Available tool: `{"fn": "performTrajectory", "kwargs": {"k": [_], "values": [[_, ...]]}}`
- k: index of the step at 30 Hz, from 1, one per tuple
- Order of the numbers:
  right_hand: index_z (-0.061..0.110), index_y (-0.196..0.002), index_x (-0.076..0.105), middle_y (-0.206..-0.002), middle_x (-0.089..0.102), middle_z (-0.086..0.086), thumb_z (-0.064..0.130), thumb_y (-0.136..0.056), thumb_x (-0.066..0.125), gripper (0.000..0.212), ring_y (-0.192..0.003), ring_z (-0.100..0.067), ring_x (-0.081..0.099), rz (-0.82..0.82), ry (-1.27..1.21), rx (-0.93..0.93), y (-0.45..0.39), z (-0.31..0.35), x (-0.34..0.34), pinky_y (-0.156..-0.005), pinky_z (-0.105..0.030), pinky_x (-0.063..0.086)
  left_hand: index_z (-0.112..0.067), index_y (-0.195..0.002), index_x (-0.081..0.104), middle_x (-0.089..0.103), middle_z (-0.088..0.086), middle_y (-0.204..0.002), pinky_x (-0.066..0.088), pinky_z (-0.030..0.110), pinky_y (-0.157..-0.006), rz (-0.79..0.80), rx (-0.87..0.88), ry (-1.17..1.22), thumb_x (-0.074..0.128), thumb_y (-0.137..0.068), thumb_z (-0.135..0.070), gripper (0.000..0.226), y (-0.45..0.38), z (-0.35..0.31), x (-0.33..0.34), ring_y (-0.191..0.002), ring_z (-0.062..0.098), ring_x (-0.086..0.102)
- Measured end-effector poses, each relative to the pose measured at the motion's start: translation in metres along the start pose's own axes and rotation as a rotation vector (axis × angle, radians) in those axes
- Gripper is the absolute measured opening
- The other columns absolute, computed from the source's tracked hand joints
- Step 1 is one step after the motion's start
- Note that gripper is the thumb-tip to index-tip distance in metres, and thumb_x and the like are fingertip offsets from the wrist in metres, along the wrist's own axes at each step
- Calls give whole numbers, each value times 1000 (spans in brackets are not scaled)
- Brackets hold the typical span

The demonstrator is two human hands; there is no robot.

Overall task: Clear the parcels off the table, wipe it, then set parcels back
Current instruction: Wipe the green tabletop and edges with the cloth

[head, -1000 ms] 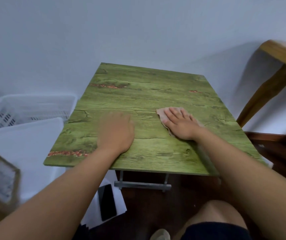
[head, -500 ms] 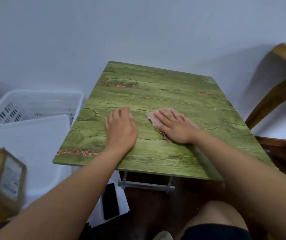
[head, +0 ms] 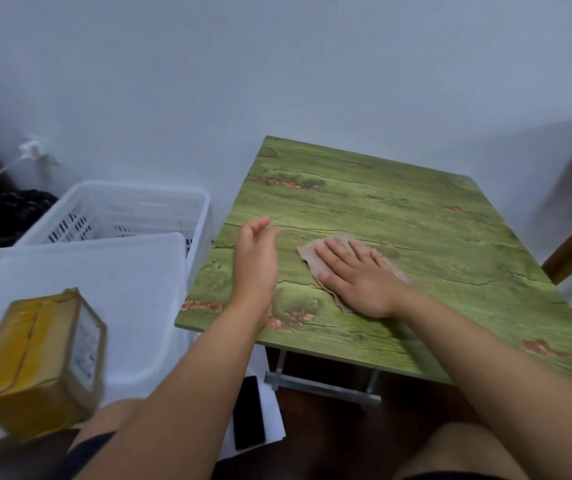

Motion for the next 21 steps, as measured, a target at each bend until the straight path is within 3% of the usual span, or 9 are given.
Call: {"fn": "performTrajectory", "kwargs": {"k": [2,4,7,10,13,15,17,21], "values": [[46,-152,-10,-161,-18,18,62,-98,9,60,-149,-16,-20,30,12,12,-2,-3,0,-118,-43,-12,-27,-118,55,54,-9,-124,38,17,-82,-56,121,-234,53,-95,-18,25,-5,-21,-24,-109,4,52],[46,-152,-11,-161,-19,18,62,-97,8,60,-149,-16,-20,34,40,13,-3,0,3,-118,-43,-11,-25,-128,52,48,0,-136,35,27,-97,-87,204,-607,52,-93,-23,35,-14,-32,-51,-125,17,43],[48,-151,-11,-160,-18,20,60,-99,10,57,-149,-15,-19,27,35,42,-2,-2,2,-118,-42,-11,-18,-140,44,47,9,-141,38,37,-99,76,-105,-895,48,-93,-37,50,-31,4,-79,-127,30,44],[49,-151,-9,-160,-17,21,58,-101,12,56,-148,-14,-20,49,16,65,-5,-4,0,-118,-43,-11,-13,-135,49,58,8,-128,48,35,-90,213,-263,-729,45,-89,-34,51,-32,26,-77,-110,27,57],[46,-153,-8,-161,-16,19,58,-101,12,57,-149,-16,-18,37,14,120,-18,-9,-5,-119,-46,-8,-10,-103,65,68,10,-102,50,34,-77,182,-381,-390,45,-92,-28,30,-35,29,-79,-87,27,64],[45,-154,-7,-162,-15,17,61,-100,11,59,-150,-18,-16,17,9,166,-33,-10,-10,-119,-48,-7,-13,-113,66,69,8,-111,54,42,-89,182,-475,-197,45,-90,-42,42,-38,38,-80,-98,28,66],[42,-155,-6,-163,-14,14,61,-100,11,61,-151,-21,-14,4,-4,208,-52,-7,-14,-120,-49,-6,-23,-133,56,61,5,-133,45,51,-102,193,-509,-151,44,-78,-60,68,-42,46,-82,-119,29,58],[40,-155,-6,-164,-15,12,62,-100,10,62,-150,-25,-15,-13,-32,220,-86,18,-20,-120,-51,-7,-32,-142,45,49,3,-146,34,57,-108,228,-561,-93,40,-55,-81,100,-52,60,-80,-133,30,47]]}}
Point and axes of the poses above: each hand's wrist, its own y-axis away from the middle knuckle, its own x-axis out of the palm, z = x × y, the point moved 8 cm from there along -y, towards the middle knuckle
